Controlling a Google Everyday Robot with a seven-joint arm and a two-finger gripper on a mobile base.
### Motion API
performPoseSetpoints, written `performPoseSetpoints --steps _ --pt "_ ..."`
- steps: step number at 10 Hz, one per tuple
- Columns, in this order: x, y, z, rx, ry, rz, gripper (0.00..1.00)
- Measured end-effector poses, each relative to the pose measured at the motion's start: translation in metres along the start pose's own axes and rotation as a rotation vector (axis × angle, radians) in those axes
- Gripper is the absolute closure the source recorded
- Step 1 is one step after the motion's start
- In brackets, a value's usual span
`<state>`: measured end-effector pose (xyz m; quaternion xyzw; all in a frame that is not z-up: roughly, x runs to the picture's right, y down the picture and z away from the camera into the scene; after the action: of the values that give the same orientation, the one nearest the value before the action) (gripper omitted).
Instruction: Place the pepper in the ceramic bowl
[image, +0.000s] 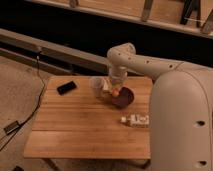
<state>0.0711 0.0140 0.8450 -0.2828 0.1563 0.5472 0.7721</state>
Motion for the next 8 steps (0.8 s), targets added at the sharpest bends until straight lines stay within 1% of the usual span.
performPoseSetpoints --steps 2,5,6,8 --pt "0.005 -0.013 0.012 0.001 0.015 0.053 1.00" --pt "0.004 -0.020 0.030 -0.001 0.029 0.084 1.00" --pt "0.003 -0.024 0.040 0.000 0.036 0.094 1.00" --pt "0.001 -0.032 0.051 0.008 0.045 0.108 0.99"
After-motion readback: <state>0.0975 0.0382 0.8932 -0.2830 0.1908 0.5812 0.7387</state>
